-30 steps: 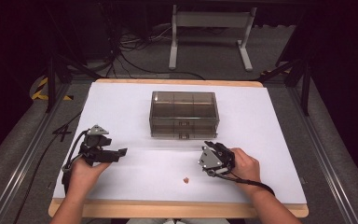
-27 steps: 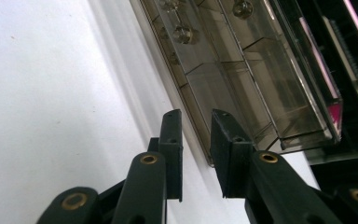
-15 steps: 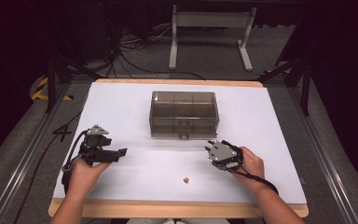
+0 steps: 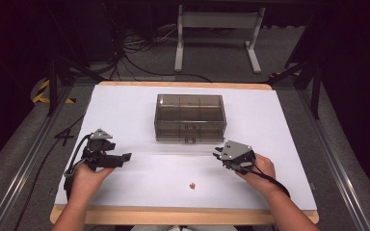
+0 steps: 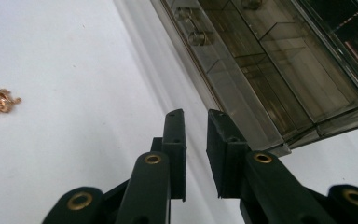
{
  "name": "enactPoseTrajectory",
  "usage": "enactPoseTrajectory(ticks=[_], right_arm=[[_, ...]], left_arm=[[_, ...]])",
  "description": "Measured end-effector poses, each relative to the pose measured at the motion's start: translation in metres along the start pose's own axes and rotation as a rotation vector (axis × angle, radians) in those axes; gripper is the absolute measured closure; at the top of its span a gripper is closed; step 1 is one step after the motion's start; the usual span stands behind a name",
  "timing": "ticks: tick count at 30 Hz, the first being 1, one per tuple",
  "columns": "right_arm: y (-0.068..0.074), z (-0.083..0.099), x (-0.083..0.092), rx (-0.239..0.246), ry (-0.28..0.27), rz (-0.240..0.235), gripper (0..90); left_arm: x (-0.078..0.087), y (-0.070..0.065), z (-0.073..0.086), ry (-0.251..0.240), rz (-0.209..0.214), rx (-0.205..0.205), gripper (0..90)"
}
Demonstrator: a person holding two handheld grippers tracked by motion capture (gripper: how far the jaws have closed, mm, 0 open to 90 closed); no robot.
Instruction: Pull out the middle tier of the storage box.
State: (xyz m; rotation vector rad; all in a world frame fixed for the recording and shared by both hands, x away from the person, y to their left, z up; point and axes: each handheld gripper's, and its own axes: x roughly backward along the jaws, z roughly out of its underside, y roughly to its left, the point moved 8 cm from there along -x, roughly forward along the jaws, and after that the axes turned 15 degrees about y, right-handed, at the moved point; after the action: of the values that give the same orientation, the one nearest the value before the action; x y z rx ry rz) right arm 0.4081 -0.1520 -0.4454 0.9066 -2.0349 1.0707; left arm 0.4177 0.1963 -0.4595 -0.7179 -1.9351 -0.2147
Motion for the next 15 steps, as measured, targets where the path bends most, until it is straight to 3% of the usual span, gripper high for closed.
enactPoseTrajectory(ticks=[9,15], right_arm=[[-0.009,-0.001,0.006,-0.028,0.017,-0.094,76.2],[-0.019,-0.003,0.010,-0.030,0.031,-0.124,76.2]], left_arm=[[0.000,0.000,0.000,0.000,0.007,0.001,22.4],[0.000,0.000,0.001,0.009,0.010,-0.005,22.4]])
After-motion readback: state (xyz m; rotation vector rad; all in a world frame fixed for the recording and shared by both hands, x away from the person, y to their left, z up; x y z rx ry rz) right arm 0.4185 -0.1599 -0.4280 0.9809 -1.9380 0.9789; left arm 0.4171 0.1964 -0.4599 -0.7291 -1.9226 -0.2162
